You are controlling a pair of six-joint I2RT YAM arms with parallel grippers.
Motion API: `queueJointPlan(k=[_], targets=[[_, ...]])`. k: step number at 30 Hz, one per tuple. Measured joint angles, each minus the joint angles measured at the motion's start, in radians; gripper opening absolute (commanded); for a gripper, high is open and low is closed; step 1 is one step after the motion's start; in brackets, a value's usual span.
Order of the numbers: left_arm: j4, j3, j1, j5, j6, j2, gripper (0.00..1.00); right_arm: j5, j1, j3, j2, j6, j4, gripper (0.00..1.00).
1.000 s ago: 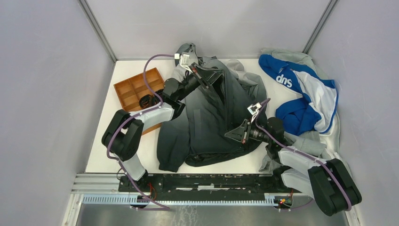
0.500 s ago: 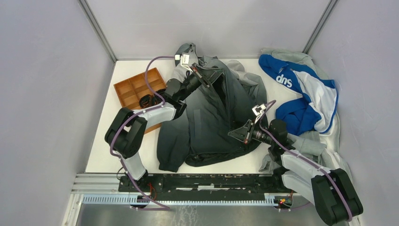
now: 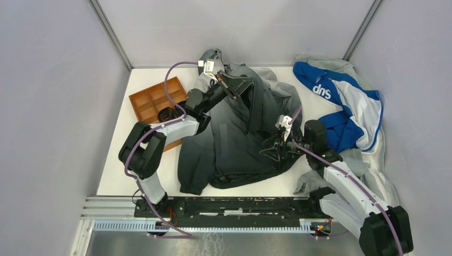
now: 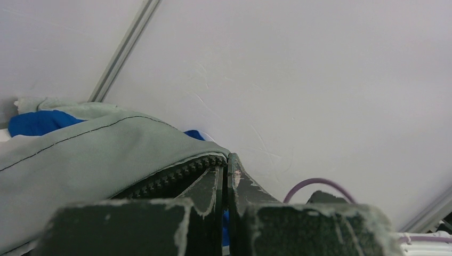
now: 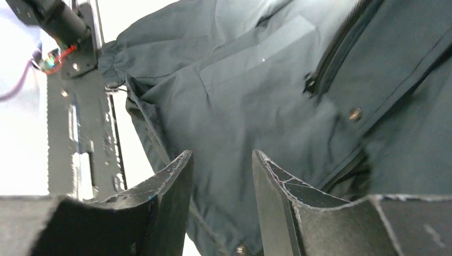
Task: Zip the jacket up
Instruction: Adjust the zipper on the jacket, then adjust the jacket at the center of the board.
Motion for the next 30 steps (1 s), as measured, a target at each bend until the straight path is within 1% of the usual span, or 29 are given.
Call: queueJointPlan(k=[1,2,3,5,7,10,14,16,23,30], targets=[[-0.005,0.0,0.0,0.009,0.0,-0.002,0.02,-0.01,-0.002,0.043,-0.013,-0.113,-0.081,0.55],[-0.014,0.0,0.0,0.015,0.0,-0.007,0.02,-0.013,-0.003,0.057,-0.017,-0.149,-0.103,0.57],[-0.029,0.0,-0.002,0.024,0.0,-0.014,0.02,-0.021,-0.009,0.1,-0.023,-0.244,-0.174,0.59],[-0.055,0.0,-0.005,0.037,0.0,-0.034,0.02,-0.029,-0.029,0.159,-0.027,-0.354,-0.249,0.64],[-0.086,-0.002,-0.01,0.045,0.001,-0.062,0.02,-0.031,-0.063,0.226,-0.029,-0.445,-0.306,0.67],[-0.125,-0.016,-0.018,0.057,0.001,-0.11,0.02,-0.03,-0.097,0.296,-0.029,-0.497,-0.335,0.73],[-0.169,-0.039,-0.028,0.057,0.001,-0.171,0.02,-0.026,-0.134,0.331,-0.037,-0.471,-0.304,0.81],[-0.192,-0.048,-0.032,0.056,0.001,-0.193,0.02,-0.021,-0.147,0.33,-0.044,-0.434,-0.281,0.83],[-0.303,-0.088,-0.05,0.056,0.002,-0.274,0.02,-0.014,-0.184,0.314,-0.089,-0.31,-0.181,0.86],[-0.371,-0.128,-0.064,0.043,0.002,-0.343,0.02,-0.015,-0.196,0.293,-0.114,-0.304,-0.185,0.87]])
